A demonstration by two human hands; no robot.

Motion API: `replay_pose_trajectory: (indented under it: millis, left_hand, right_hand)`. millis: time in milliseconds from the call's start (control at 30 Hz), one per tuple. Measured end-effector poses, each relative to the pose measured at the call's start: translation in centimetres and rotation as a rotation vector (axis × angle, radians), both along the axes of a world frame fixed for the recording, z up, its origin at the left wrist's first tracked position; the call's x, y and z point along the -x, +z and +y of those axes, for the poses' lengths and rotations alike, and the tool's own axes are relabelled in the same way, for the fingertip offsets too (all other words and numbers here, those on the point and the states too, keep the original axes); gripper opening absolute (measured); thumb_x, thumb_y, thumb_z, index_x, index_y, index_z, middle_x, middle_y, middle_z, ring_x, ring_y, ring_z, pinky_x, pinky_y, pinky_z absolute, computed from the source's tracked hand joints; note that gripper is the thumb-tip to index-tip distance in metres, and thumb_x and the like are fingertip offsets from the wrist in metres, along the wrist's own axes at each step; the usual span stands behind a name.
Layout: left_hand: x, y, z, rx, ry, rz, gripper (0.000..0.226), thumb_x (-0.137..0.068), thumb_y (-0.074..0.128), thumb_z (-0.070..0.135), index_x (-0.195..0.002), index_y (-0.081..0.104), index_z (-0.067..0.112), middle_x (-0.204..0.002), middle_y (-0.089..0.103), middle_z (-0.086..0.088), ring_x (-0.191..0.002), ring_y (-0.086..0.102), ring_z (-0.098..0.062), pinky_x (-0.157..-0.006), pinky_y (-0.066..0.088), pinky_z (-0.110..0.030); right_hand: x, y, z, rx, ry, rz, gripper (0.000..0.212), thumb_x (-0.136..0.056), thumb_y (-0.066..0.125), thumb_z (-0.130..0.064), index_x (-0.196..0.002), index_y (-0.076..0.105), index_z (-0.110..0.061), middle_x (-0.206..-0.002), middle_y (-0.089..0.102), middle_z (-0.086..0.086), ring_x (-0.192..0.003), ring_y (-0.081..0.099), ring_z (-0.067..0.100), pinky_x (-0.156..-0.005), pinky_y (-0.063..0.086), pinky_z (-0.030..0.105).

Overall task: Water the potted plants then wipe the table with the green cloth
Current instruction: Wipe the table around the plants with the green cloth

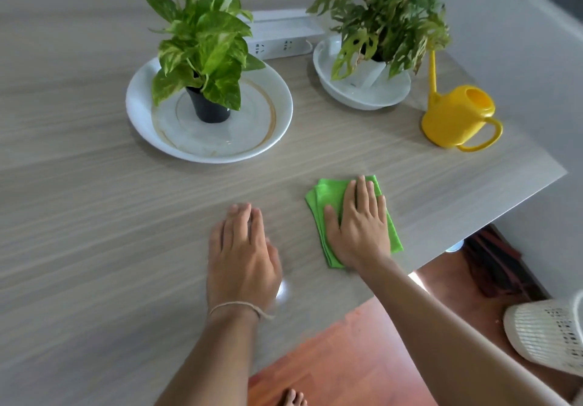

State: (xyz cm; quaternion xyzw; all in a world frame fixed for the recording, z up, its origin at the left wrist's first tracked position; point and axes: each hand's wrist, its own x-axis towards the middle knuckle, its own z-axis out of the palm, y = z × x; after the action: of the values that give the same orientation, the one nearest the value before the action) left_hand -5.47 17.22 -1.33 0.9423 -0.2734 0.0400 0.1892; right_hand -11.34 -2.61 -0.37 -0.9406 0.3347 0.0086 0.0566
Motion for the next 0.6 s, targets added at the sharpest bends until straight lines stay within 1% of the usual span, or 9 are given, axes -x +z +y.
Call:
replay_pose_trajectory:
  millis: [67,167,233,333,433,600]
  left_hand:
    - [-0.1,-0.2,0.0,0.007,0.01,-0.022,0.056,-0.089,0.04,0.023,-0.137,0.056,-0.001,-0.144,0.052,-0.02,-0.14,0.044,-0.039,-0.113,0.036,-0.054]
    - [0.1,-0.6,-0.5,0.028,0.032,-0.07,0.052,-0.088,0.045,0.02,-0.135,0.057,-0.001,-0.142,0.054,-0.022,-0.138,0.047,-0.041,-0.111,0.038,-0.056]
    - [0.2,-0.9,-0.7,0.053,0.036,-0.083,0.051,-0.089,0.047,0.018,-0.134,0.058,-0.001,-0.142,0.055,-0.023,-0.137,0.048,-0.042,-0.11,0.039,-0.057]
    - [0.1,-1.4,-0.8,0.057,0.036,-0.114,0.051,-0.089,0.049,0.018,-0.135,0.058,-0.001,-0.143,0.054,-0.023,-0.137,0.049,-0.042,-0.111,0.039,-0.057]
    - [0.0,-1.6,-0.7,0.052,0.038,-0.101,0.051,-0.091,0.047,0.018,-0.137,0.058,-0.001,-0.145,0.053,-0.023,-0.138,0.048,-0.042,-0.112,0.037,-0.057]
    - [0.0,-1.3,-0.8,0.038,0.047,-0.068,0.05,-0.093,0.043,0.021,-0.137,0.058,0.002,-0.146,0.052,-0.02,-0.14,0.045,-0.04,-0.114,0.034,-0.055]
  right_hand:
    - [-2.9,0.2,-2.9,-0.007,-0.015,0.012,0.08,-0.102,0.021,-0.057,-0.16,0.01,-0.004,-0.17,0.004,0.013,-0.157,-0.003,0.027,-0.126,-0.002,0.045]
    - [-6.9,0.3,-8.4,-0.012,-0.054,0.034,0.082,-0.1,0.022,-0.059,-0.16,0.01,-0.004,-0.17,0.006,0.013,-0.157,0.0,0.027,-0.126,0.0,0.046]
    - [-8.3,0.2,-12.3,-0.001,-0.125,0.035,0.084,-0.099,0.021,-0.061,-0.16,0.009,-0.004,-0.17,0.007,0.013,-0.157,0.001,0.026,-0.126,0.001,0.047]
    - [-8.3,0.4,-16.6,0.004,-0.295,0.05,0.087,-0.097,0.018,-0.062,-0.16,0.007,-0.003,-0.17,0.008,0.014,-0.157,0.001,0.027,-0.126,0.001,0.048]
    - [-8.6,0.3,-18.0,0.004,-0.356,0.067,0.087,-0.098,0.017,-0.062,-0.16,0.006,-0.002,-0.169,0.007,0.015,-0.157,0.002,0.029,-0.126,0.001,0.048]
    - [-9.5,0.8,-17.8,-0.012,-0.344,0.122,0.086,-0.099,0.014,-0.061,-0.159,0.001,-0.001,-0.17,0.001,0.015,-0.157,-0.003,0.029,-0.125,-0.001,0.049]
